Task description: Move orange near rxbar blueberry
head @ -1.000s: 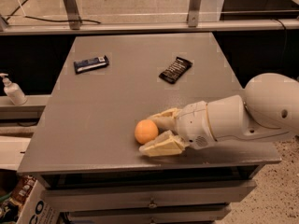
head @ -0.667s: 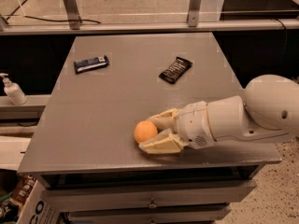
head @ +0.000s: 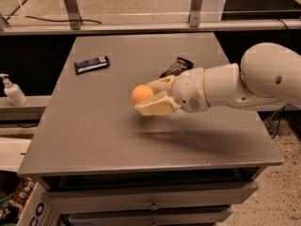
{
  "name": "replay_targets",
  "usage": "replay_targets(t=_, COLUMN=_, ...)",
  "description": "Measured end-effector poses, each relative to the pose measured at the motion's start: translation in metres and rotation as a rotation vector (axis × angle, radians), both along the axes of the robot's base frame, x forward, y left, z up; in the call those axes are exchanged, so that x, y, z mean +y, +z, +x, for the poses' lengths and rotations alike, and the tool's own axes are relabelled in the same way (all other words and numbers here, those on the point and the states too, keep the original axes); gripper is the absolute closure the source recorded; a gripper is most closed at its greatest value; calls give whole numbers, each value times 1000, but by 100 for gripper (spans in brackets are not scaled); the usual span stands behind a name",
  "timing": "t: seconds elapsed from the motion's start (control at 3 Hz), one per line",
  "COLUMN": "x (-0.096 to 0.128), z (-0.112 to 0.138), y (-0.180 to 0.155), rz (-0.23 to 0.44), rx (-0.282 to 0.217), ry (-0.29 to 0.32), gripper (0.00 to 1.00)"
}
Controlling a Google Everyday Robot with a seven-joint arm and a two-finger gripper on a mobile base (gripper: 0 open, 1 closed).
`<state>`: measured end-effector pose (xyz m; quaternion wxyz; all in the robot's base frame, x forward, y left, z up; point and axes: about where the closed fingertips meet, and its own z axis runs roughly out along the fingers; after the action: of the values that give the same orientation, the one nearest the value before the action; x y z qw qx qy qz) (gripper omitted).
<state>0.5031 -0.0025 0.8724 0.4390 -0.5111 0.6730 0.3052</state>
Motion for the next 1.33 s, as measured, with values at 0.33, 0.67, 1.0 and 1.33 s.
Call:
replay_targets(t=0.33, x=2, z=5, y=12, rz=7, rx=-21, ry=1, gripper=100)
replay_targets(t=0.67, x=-8, z=-1, y=8, rz=-54, rx=-62, ry=4, gripper=100)
replay_targets(t=1.0, x=2, z=12, y=-3, rz=-128, rx=-120, ry=19, gripper=100)
replay_targets(t=1.33, x=28, z=40, y=-10, rz=-177, rx=-174, ry=31, gripper=100)
